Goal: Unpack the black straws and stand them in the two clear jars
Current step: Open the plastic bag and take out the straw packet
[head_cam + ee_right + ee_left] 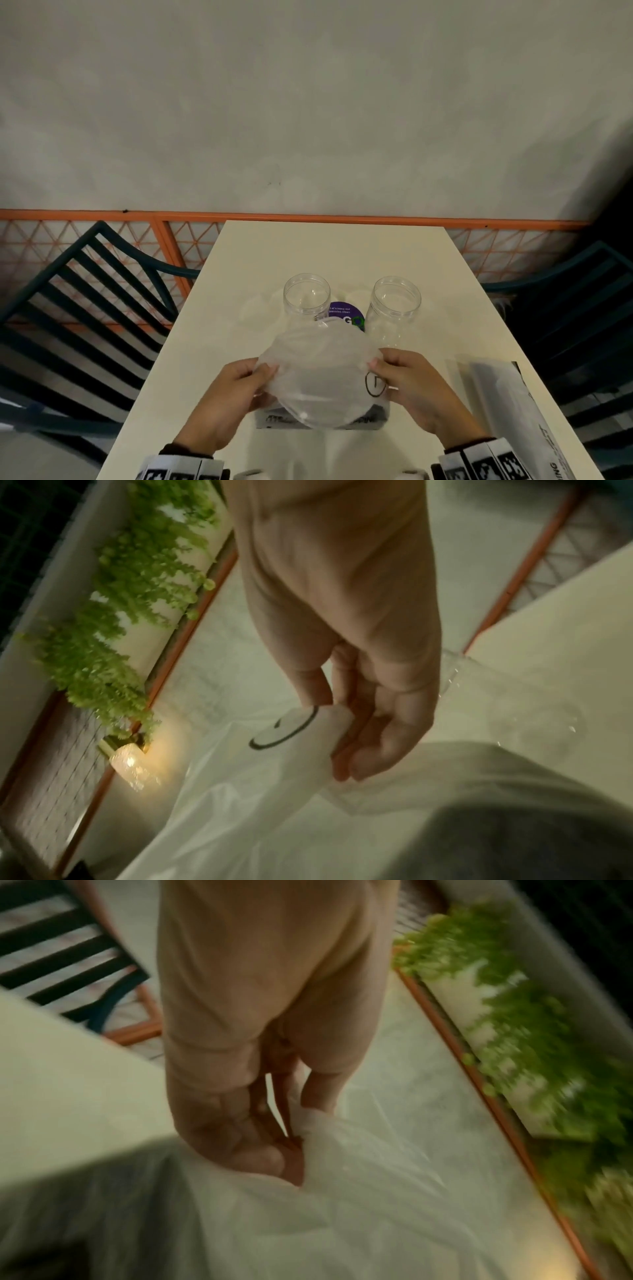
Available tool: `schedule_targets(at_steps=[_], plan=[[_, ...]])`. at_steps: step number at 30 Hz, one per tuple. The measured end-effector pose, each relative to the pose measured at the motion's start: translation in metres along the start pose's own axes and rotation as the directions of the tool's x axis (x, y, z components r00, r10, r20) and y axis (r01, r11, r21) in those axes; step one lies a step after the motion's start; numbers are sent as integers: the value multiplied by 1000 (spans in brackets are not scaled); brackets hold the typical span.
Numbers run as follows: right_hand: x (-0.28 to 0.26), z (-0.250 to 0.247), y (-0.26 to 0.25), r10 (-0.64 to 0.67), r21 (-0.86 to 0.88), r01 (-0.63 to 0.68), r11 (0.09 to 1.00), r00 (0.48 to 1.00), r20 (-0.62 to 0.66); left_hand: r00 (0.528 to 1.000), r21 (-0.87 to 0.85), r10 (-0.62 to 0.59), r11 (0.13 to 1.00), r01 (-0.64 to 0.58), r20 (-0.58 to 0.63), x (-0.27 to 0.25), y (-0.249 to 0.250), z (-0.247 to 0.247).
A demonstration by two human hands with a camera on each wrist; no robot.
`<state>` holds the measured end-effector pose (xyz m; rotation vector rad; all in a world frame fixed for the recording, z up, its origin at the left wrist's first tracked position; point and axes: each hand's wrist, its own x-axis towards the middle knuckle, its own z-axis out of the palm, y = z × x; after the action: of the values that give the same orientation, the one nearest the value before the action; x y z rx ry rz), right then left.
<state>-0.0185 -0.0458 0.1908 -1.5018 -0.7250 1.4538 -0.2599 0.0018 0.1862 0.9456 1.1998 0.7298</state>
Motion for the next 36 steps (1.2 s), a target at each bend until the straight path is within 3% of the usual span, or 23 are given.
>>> schedule_targets(at_steps=[3, 7, 11, 14, 16, 18, 20, 22, 24, 28, 32, 34, 36], plan=[[2, -6, 2, 105, 310, -141, 940, 986, 132, 980, -270, -106, 951, 149, 168, 0, 0, -11], [4, -21, 1, 157, 598, -284, 750, 954, 257, 937, -414, -189, 859, 303, 294, -1, 2, -21], [12, -23, 4, 233, 663, -317, 678, 949, 214, 942, -567, -252, 753, 334, 221, -1, 2, -13], [11, -20, 6, 185, 635, -247, 732, 969, 164, 956, -627, -261, 724, 287, 136, -3, 2, -8], [6, -18, 4, 80, 578, -169, 798, 981, 176, 972, -539, -216, 810, 232, 94, -3, 1, -9], [3, -16, 4, 15, 471, -85, 878, 988, 151, 989, -335, -137, 931, 145, 48, -3, 0, -8], [5, -12, 11, 16, 143, -19, 990, 1000, 21, 997, -85, -76, 994, 75, -9, -2, -4, -5], [7, -5, 16, -63, -239, 16, 971, 980, -189, 992, 108, -39, 993, 52, -117, -2, -6, 1], [11, -8, 20, -194, -420, 55, 906, 936, -294, 980, 260, 18, 965, 35, -199, 0, -11, -2], [13, -20, 23, -163, -372, 22, 928, 922, -351, 957, 577, 179, 816, -15, -228, 5, -23, -21], [10, -16, 22, -80, -238, 29, 971, 975, -207, 905, 609, 355, 779, -149, -233, 3, -21, -16], [9, -12, 22, -55, -215, 22, 976, 987, -153, 911, 583, 349, 796, -164, -220, 5, -21, -13], [9, -10, 23, -26, -155, 7, 988, 992, -121, 949, 518, 261, 844, -138, -174, 7, -24, -12]])
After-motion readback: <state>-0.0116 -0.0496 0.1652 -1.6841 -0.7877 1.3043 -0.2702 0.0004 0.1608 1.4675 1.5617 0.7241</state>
